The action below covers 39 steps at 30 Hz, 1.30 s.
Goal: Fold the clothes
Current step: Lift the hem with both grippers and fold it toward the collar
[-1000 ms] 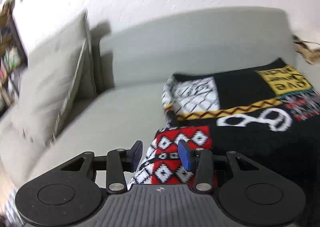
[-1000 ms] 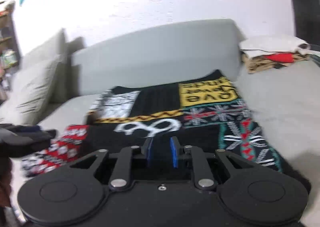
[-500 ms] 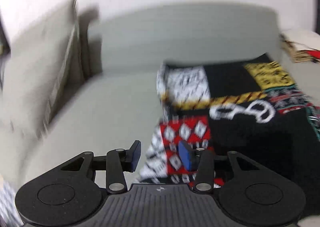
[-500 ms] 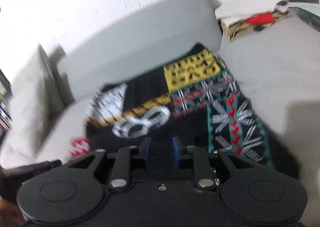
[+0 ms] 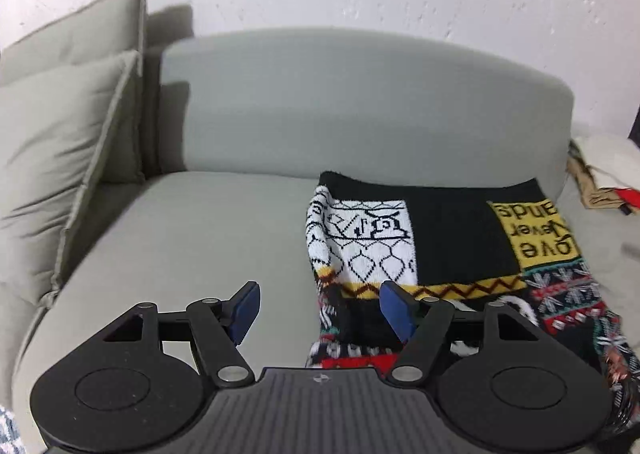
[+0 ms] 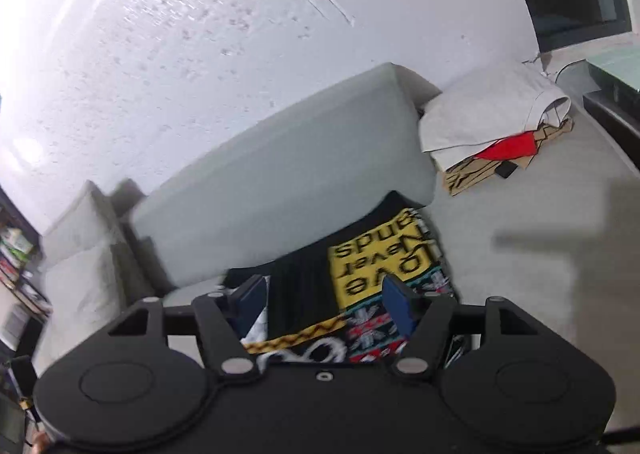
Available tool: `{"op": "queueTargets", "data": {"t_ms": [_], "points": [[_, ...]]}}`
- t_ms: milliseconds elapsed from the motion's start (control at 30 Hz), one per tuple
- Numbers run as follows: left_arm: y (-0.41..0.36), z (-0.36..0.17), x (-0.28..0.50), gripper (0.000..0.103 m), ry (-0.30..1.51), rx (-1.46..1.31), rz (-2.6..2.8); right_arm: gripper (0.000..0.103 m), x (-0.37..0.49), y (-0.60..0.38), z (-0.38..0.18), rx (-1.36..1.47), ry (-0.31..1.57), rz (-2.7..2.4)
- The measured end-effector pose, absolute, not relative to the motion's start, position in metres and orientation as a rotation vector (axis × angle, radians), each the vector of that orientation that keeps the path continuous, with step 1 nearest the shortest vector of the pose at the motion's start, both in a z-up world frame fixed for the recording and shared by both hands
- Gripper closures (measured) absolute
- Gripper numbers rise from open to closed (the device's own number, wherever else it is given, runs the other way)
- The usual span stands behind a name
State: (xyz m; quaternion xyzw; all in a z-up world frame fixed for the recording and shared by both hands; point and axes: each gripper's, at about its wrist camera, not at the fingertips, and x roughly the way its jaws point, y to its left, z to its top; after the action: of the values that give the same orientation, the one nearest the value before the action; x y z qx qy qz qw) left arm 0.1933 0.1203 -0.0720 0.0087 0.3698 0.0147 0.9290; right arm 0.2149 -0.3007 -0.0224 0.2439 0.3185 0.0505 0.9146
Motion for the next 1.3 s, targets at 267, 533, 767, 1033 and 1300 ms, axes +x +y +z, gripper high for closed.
{"op": "queueTargets", "data": {"t_ms": [267, 533, 767, 1033, 1300], "points": [[0.135, -0.127, 0.295, 0.033, 0.864, -0.020, 0.106, 0.037, 0.353, -0.323, -0.084, 0.484, 0.842, 0.058], [0.148, -0.172, 0.383, 0.031, 0.910, 0.002, 0.044, 0.059, 0.457, -0.347, -0.167, 0.521, 0.900, 0.020], [0.139, -0.193, 0.434, 0.043, 0.878, 0.009, 0.008, 0.048, 0.497, -0.359, -0.205, 0.537, 0.866, 0.019], [0.111, -0.192, 0.458, 0.089, 0.823, 0.097, 0.012, 0.062, 0.535, -0.325, -0.227, 0.366, 0.903, 0.067], [0.117, -0.118, 0.376, 0.094, 0.654, 0.046, 0.016, 0.088, 0.458, -0.305, -0.147, 0.348, 0.712, 0.119]]}}
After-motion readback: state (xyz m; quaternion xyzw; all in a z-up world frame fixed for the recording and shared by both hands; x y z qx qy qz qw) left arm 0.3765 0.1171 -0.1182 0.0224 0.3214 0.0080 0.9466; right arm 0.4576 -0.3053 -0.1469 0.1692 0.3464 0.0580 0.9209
